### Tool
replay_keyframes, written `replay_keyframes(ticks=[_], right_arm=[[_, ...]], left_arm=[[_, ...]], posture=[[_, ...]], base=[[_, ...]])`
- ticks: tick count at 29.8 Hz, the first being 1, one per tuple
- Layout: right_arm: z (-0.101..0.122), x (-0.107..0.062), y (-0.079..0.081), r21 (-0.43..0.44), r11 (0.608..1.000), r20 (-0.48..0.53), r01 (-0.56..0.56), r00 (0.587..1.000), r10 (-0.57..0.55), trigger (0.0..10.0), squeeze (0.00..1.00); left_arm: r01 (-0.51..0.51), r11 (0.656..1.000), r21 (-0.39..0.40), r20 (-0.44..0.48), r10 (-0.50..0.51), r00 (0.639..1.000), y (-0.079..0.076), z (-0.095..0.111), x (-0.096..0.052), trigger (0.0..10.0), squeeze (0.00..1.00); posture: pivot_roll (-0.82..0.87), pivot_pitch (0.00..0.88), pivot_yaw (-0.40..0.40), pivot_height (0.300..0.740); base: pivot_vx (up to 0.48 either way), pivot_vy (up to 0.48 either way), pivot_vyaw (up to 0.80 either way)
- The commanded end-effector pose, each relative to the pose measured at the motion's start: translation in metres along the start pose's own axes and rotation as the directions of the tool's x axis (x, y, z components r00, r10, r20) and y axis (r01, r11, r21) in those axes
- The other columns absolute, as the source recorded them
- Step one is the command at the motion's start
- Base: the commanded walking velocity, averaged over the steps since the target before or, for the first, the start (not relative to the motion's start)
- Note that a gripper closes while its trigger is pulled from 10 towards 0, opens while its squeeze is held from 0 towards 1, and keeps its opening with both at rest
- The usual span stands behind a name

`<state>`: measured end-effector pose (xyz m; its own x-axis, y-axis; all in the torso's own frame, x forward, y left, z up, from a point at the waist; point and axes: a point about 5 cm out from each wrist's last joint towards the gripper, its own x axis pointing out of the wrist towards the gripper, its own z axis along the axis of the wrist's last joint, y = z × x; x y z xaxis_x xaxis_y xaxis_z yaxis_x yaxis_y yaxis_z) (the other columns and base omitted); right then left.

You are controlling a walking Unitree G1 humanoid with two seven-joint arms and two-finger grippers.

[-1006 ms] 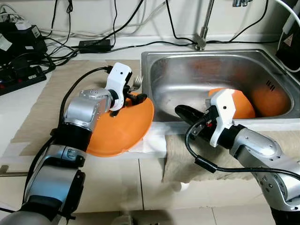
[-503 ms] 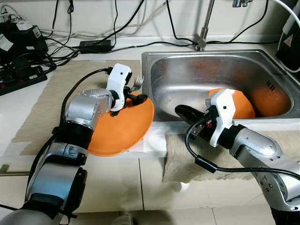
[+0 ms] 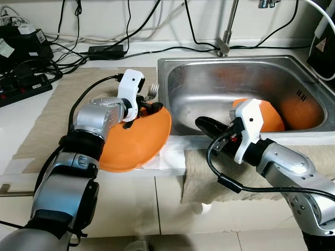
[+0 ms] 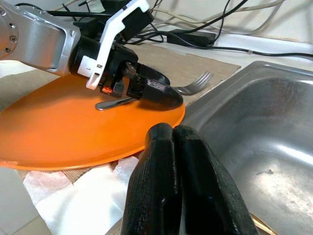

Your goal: Kitchen organization

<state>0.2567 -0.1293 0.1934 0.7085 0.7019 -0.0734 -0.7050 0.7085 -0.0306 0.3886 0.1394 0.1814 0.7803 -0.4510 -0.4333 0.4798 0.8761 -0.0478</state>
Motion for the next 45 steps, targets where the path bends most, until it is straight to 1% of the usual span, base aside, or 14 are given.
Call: replay_keyframes(ticks=[1,4,5,6,16,22,23,27,33,40,41,43,44,45], right_arm=[[0.004,-0.002,0.000,-0.002,1.000,0.012,0.014,1.000,-0.014,10.0,0.00],[0.004,-0.003,0.000,-0.001,1.000,0.012,0.016,1.000,-0.016,10.0,0.00],[0.004,-0.003,0.000,0.000,1.000,0.011,0.016,1.000,-0.015,10.0,0.00],[0.004,-0.003,0.000,0.000,1.000,0.011,0.016,1.000,-0.016,10.0,0.00],[0.004,-0.004,0.000,0.000,1.000,0.009,0.017,1.000,-0.017,10.0,0.00],[0.003,-0.005,0.000,-0.001,1.000,0.005,0.016,1.000,-0.016,10.0,0.00],[0.003,-0.005,0.000,-0.002,1.000,0.004,0.016,1.000,-0.016,10.0,0.00],[0.004,-0.005,-0.001,-0.004,1.000,0.003,0.017,1.000,-0.017,10.0,0.00],[0.004,-0.005,-0.001,-0.006,1.000,0.001,0.016,1.000,-0.016,10.0,0.00],[0.004,-0.005,-0.001,-0.007,1.000,-0.001,0.016,1.000,-0.016,10.0,0.00],[0.003,-0.005,-0.001,-0.007,1.000,-0.001,0.015,1.000,-0.015,10.0,0.00],[0.004,-0.005,-0.001,-0.007,1.000,-0.001,0.015,1.000,-0.015,10.0,0.00],[0.004,-0.005,-0.001,-0.008,1.000,-0.001,0.015,1.000,-0.015,10.0,0.00],[0.004,-0.005,-0.001,-0.008,1.000,-0.001,0.015,1.000,-0.015,10.0,0.00]], left_arm=[[-0.023,1.000,0.010,-0.032,0.024,0.999,0.003,-0.004,0.001,10.0,0.00],[-0.045,0.997,0.065,-0.044,0.048,0.998,0.006,-0.007,0.002,10.0,0.00],[-0.051,0.996,0.079,-0.050,0.056,0.997,0.007,-0.009,0.003,5.7,0.00],[-0.054,0.995,0.088,-0.057,0.060,0.997,0.007,-0.010,0.003,0.0,0.00],[-0.047,0.992,0.115,-0.056,0.054,0.997,0.009,-0.015,0.005,0.0,0.00],[-0.073,0.994,0.078,0.007,0.072,0.997,0.011,-0.007,0.004,0.0,0.00],[-0.079,0.996,0.047,0.068,0.076,0.995,0.010,0.002,0.003,0.0,0.00],[-0.071,0.997,0.024,0.143,0.067,0.987,0.008,0.015,0.002,0.0,0.01],[-0.084,0.996,-0.009,0.198,0.084,0.977,0.009,0.027,-0.001,0.0,0.04],[-0.085,0.996,-0.011,0.208,0.085,0.974,0.007,0.030,-0.001,0.0,0.06],[-0.089,0.996,-0.010,0.206,0.089,0.974,0.007,0.030,-0.001,0.0,0.00],[-0.114,0.993,0.022,0.187,0.108,0.976,0.008,0.029,0.000,0.0,0.00],[-0.129,0.991,0.044,0.177,0.119,0.977,0.008,0.028,0.000,10.0,0.00],[-0.130,0.991,0.042,0.177,0.121,0.977,0.008,0.028,0.000,10.0,0.00]], posture=[[-0.06,0.020,0.068,0.740],[-0.06,0.021,0.070,0.740],[-0.06,0.021,0.070,0.740],[-0.06,0.022,0.071,0.740],[-0.07,0.019,0.071,0.740],[-0.07,0.017,0.070,0.740],[-0.07,0.015,0.070,0.740],[-0.07,0.012,0.068,0.740],[-0.07,0.011,0.068,0.740],[-0.07,0.009,0.064,0.740],[-0.07,0.009,0.064,0.740],[-0.07,0.009,0.064,0.740],[-0.07,0.009,0.064,0.740],[-0.07,0.009,0.064,0.740]], base=[[0.000,0.000,0.00],[0.000,0.000,0.00],[0.000,0.000,0.00],[0.000,0.000,0.00],[0.000,0.000,0.00],[0.000,0.000,0.00],[0.000,0.000,0.00],[0.000,0.000,0.00],[0.000,0.000,0.00],[0.000,0.000,0.00],[0.000,0.000,0.00],[0.000,0.000,0.00],[0.000,0.000,0.00],[0.000,0.000,0.00]])
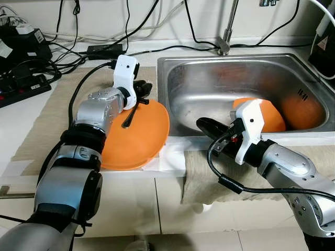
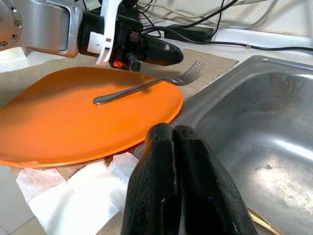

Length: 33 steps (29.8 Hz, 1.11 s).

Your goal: Kitchen organization

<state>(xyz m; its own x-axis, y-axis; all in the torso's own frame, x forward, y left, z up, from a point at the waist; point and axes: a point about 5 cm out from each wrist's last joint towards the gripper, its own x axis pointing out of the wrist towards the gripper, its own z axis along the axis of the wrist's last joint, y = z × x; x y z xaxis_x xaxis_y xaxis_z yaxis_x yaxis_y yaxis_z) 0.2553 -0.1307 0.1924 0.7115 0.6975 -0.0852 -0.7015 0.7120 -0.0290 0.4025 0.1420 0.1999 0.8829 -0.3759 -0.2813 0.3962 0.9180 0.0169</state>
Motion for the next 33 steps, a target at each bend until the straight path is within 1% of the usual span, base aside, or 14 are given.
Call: replay_keyframes(ticks=[1,2,3,9,14,17,19,20,24,25,26,27,28,33], right_arm=[[0.005,-0.003,-0.001,-0.009,1.000,0.011,0.010,1.000,-0.010,10.0,0.00],[0.005,-0.003,-0.001,-0.009,1.000,0.011,0.010,1.000,-0.010,10.0,0.00],[0.005,-0.003,-0.001,-0.009,1.000,0.013,0.010,1.000,-0.010,10.0,0.00],[0.006,-0.003,-0.001,-0.009,1.000,0.016,0.008,1.000,-0.008,10.0,0.00],[0.011,-0.005,0.002,-0.009,1.000,0.023,-0.026,0.999,0.026,10.0,0.00],[0.012,-0.009,0.005,-0.015,0.997,0.005,-0.072,0.997,0.072,10.0,0.00],[0.013,-0.018,0.008,-0.029,0.992,-0.021,-0.120,0.993,0.119,10.0,0.00],[0.013,-0.018,0.008,-0.029,0.992,-0.021,-0.120,0.993,0.119,10.0,0.00],[0.020,-0.031,-0.007,-0.078,0.992,-0.051,-0.098,0.994,0.094,10.0,0.00],[0.024,-0.037,-0.017,-0.092,0.993,-0.057,-0.069,0.996,0.064,10.0,0.00],[0.024,-0.037,-0.017,-0.092,0.993,-0.057,-0.069,0.996,0.064,10.0,0.00],[0.026,-0.040,-0.021,-0.100,0.993,-0.061,-0.058,0.997,0.052,10.0,0.00],[0.031,-0.047,-0.028,-0.120,0.992,-0.075,-0.046,0.996,0.037,10.0,0.00],[0.037,-0.057,-0.038,-0.154,0.987,-0.108,-0.035,0.994,0.019,10.0,0.00]], left_arm=[[-0.014,1.000,0.027,0.012,0.014,1.000,0.000,0.006,0.000,10.0,0.00],[-0.029,0.999,0.039,0.013,0.028,1.000,0.002,0.006,-0.001,10.0,0.88],[-0.047,0.997,0.060,0.012,0.047,0.999,0.005,0.004,-0.001,10.0,1.00],[-0.063,0.996,0.062,0.006,0.063,0.998,0.008,0.002,-0.001,10.0,1.00],[-0.076,0.995,0.062,-0.006,0.077,0.997,0.010,0.000,-0.001,10.0,1.00],[-0.081,0.995,0.066,-0.010,0.082,0.997,0.012,0.000,-0.001,10.0,1.00],[-0.089,0.994,0.070,-0.013,0.090,0.996,0.014,-0.001,-0.001,10.0,1.00],[-0.089,0.994,0.070,-0.013,0.090,0.996,0.014,-0.001,-0.001,10.0,1.00],[-0.099,0.992,0.072,-0.013,0.100,0.995,0.017,0.000,-0.001,10.0,1.00],[-0.100,0.992,0.071,-0.014,0.101,0.995,0.017,0.000,-0.001,10.0,1.00],[-0.100,0.992,0.071,-0.014,0.101,0.995,0.017,0.000,-0.001,10.0,1.00],[-0.100,0.992,0.071,-0.014,0.102,0.995,0.017,0.000,-0.001,10.0,1.00],[-0.099,0.992,0.072,-0.018,0.101,0.995,0.018,-0.001,-0.001,10.0,1.00],[-0.097,0.993,0.072,-0.022,0.098,0.995,0.017,-0.002,0.000,10.0,1.00]], posture=[[-0.07,0.009,0.064,0.740],[-0.07,0.008,0.063,0.740],[-0.07,0.008,0.063,0.740],[-0.07,0.006,0.062,0.740],[-0.07,0.005,0.062,0.740],[-0.07,0.006,0.063,0.740],[-0.07,0.007,0.065,0.740],[-0.07,0.007,0.065,0.740],[-0.09,0.007,0.069,0.740],[-0.09,0.005,0.070,0.740],[-0.09,0.005,0.070,0.740],[-0.09,0.005,0.070,0.740],[-0.10,0.004,0.074,0.740],[-0.11,0.002,0.074,0.740]], base=[[0.000,0.000,0.00],[0.000,0.000,0.00],[0.000,0.000,0.00],[0.000,0.000,0.00],[0.000,0.000,0.00],[0.000,0.000,0.00],[0.000,0.000,0.00],[0.000,0.000,0.00],[0.000,0.000,0.00],[0.000,0.000,0.00],[0.000,0.000,0.00],[0.000,0.000,0.00],[0.000,0.000,0.00],[0.000,0.000,0.00]])
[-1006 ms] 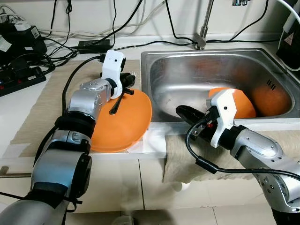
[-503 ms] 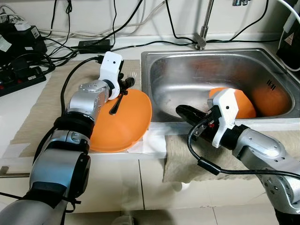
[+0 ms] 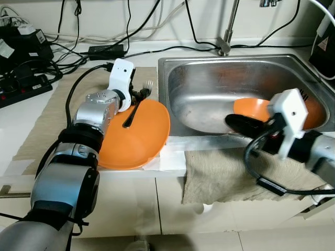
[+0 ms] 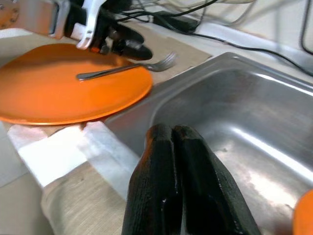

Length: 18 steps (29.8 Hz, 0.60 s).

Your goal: Kitchen organization

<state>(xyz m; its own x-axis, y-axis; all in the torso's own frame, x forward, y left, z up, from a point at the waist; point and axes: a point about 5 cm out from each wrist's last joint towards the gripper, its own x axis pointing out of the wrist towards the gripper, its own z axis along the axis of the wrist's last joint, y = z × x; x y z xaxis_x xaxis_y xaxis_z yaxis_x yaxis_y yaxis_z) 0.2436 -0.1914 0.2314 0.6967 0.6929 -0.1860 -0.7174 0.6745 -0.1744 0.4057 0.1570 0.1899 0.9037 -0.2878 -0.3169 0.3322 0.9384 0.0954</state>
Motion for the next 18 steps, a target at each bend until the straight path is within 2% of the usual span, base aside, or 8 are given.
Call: replay_keyframes(ticks=[1,4,13,14,18], right_arm=[[0.0040,-0.0067,-0.0062,-0.020,1.000,-0.022,-0.009,1.000,0.009,10.0,0.00],[0.0074,-0.0092,-0.0106,-0.017,1.000,-0.028,-0.022,0.999,0.021,10.0,0.00],[0.0043,-0.0073,-0.0044,0.015,0.997,-0.037,-0.081,0.996,0.082,10.0,0.00],[0.0060,-0.0071,-0.0048,0.019,0.996,-0.032,-0.091,0.995,0.091,10.0,0.00],[0.0094,-0.0072,-0.0040,0.027,0.993,-0.028,-0.117,0.993,0.117,10.0,0.00]], left_arm=[[-0.008,1.000,0.016,0.013,0.008,1.000,0.0020,0.0084,0.0000,10.0,1.00],[-0.004,1.000,0.017,0.001,0.004,1.000,0.0006,0.0075,0.0011,10.0,1.00],[0.015,1.000,0.002,-0.035,-0.015,0.999,-0.0012,0.0036,0.0020,10.0,1.00],[0.028,0.999,-0.024,-0.042,-0.029,0.999,-0.0021,0.0033,0.0023,10.0,0.00],[0.030,0.998,-0.049,-0.051,-0.033,0.998,-0.0011,0.0033,0.0028,10.0,0.00]], posture=[[-0.11,0.002,0.075,0.740],[-0.11,0.000,0.072,0.740],[-0.10,0.000,0.063,0.740],[-0.10,0.000,0.063,0.740],[-0.10,0.000,0.063,0.740]], base=[[0.000,0.000,0.00],[0.000,0.000,0.00],[0.000,0.000,0.00],[0.000,0.000,0.00],[0.000,0.000,0.00]])
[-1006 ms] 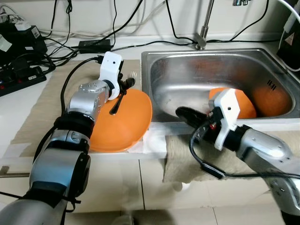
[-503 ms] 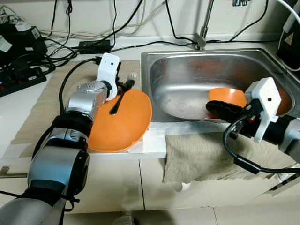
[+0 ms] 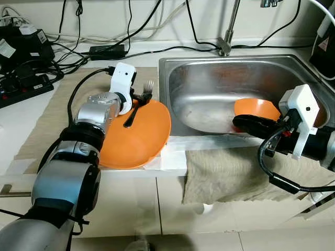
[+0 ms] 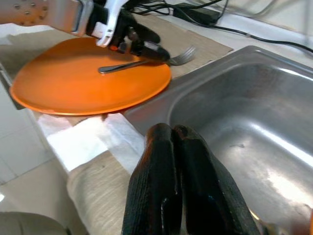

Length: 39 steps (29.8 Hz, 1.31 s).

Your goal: Kitchen organization

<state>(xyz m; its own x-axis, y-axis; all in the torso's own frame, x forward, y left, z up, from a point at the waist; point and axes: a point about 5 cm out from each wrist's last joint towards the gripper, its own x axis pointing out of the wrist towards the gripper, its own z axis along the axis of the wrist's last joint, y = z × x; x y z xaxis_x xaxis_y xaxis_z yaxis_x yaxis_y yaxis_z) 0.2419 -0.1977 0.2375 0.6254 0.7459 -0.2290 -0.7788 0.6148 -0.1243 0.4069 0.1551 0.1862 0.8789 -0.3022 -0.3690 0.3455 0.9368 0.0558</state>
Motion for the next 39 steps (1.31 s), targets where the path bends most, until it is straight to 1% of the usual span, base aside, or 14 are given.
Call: replay_keyframes(ticks=[1,3,6,13,17,18,23,28,32,39], right_arm=[[0.005,-0.001,0.000,-0.007,1.000,0.000,-0.023,1.000,0.023,10.0,0.00],[0.005,0.000,0.002,0.011,0.999,-0.015,-0.043,0.999,0.043,10.0,0.00],[0.007,0.000,0.003,-0.004,0.999,-0.013,-0.053,0.998,0.053,10.0,0.00],[0.007,0.001,0.004,-0.007,0.998,-0.010,-0.064,0.998,0.064,10.0,0.00],[0.009,0.003,0.006,-0.008,0.997,-0.003,-0.079,0.997,0.079,10.0,0.00],[0.009,0.004,0.007,-0.009,0.996,-0.001,-0.083,0.997,0.083,10.0,0.00],[0.009,0.006,0.008,-0.012,0.996,-0.001,-0.088,0.996,0.088,10.0,0.00],[0.009,0.007,0.009,-0.015,0.996,0.003,-0.087,0.996,0.087,10.0,0.00],[0.009,0.008,0.011,-0.014,0.996,0.007,-0.088,0.996,0.088,10.0,0.00],[0.010,0.010,0.016,-0.015,0.995,0.019,-0.103,0.995,0.103,10.0,0.00]], left_arm=[[0.006,1.000,-0.015,0.002,-0.006,1.000,0.000,0.006,0.000,10.0,0.00],[0.000,1.000,-0.016,-0.006,0.000,1.000,0.002,0.006,0.000,10.0,0.00],[0.028,1.000,-0.009,-0.019,-0.028,0.999,0.000,0.007,0.000,10.0,0.00],[0.048,0.998,-0.038,-0.038,-0.049,0.998,-0.002,0.006,0.001,10.0,0.00],[0.045,0.998,-0.053,-0.023,-0.046,0.999,-0.003,0.012,0.002,10.0,0.00],[0.040,0.997,-0.067,-0.016,-0.041,0.999,-0.003,0.015,0.002,10.0,0.00],[0.033,0.997,-0.069,-0.003,-0.033,0.999,-0.004,0.021,0.002,10.0,0.00],[0.037,0.996,-0.085,0.018,-0.036,0.999,-0.009,0.029,0.004,10.0,0.00],[0.025,0.996,-0.087,0.019,-0.023,1.000,-0.010,0.028,0.005,10.0,0.00],[0.008,0.996,-0.086,0.001,-0.008,1.000,-0.013,0.021,0.008,10.0,0.00]], posture=[[-0.10,0.000,0.063,0.740],[-0.10,0.000,0.064,0.740],[-0.11,0.000,0.063,0.740],[-0.10,0.000,0.062,0.740],[-0.10,0.000,0.061,0.740],[-0.10,0.000,0.061,0.740],[-0.10,0.000,0.061,0.740],[-0.11,0.000,0.068,0.740],[-0.11,0.000,0.069,0.740],[-0.11,0.000,0.072,0.740]], base=[[0.000,0.000,0.00],[0.000,0.000,0.00],[0.000,0.000,0.00],[0.000,0.000,0.00],[0.000,0.000,0.00],[0.000,0.000,0.00],[0.000,0.000,0.00],[0.000,0.000,0.00],[0.000,0.000,0.00],[0.000,0.000,0.00]])
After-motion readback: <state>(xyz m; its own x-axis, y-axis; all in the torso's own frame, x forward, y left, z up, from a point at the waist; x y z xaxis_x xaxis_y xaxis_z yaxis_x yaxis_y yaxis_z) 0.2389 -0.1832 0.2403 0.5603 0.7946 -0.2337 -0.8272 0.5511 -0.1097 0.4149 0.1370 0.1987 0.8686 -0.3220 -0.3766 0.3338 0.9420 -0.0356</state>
